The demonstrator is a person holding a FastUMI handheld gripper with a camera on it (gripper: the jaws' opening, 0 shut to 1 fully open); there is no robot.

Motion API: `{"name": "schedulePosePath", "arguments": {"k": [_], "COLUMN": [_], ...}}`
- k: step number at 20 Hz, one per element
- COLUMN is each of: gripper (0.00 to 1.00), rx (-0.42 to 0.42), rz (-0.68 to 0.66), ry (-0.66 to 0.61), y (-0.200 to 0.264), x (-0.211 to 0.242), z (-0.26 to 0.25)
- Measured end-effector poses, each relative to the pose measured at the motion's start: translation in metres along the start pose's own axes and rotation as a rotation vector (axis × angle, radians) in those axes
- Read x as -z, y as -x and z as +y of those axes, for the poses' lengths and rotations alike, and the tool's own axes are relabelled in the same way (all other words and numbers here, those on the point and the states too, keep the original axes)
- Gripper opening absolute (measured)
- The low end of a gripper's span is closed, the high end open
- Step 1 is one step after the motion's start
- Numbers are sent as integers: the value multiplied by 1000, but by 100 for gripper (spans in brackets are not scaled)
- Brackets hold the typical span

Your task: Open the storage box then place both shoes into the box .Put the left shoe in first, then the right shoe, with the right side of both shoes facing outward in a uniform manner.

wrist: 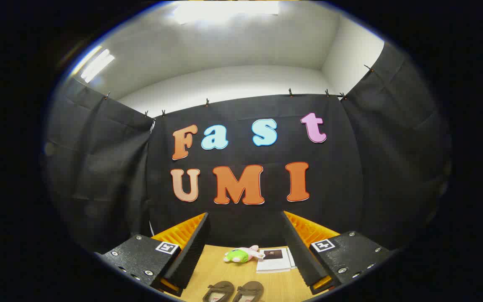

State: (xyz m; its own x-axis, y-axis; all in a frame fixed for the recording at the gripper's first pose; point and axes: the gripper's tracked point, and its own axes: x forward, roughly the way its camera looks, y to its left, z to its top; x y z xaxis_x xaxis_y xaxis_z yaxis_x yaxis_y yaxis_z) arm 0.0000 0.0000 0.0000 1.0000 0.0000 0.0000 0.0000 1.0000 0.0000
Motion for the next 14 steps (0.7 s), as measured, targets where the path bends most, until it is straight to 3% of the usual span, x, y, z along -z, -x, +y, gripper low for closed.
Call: {"name": "schedulePosePath", "arguments": {"k": [14], "gripper": [99], "rx": [-77], "rz": [19], "ry": [-26], "y": [14], "x": [4], "z": [35]}}
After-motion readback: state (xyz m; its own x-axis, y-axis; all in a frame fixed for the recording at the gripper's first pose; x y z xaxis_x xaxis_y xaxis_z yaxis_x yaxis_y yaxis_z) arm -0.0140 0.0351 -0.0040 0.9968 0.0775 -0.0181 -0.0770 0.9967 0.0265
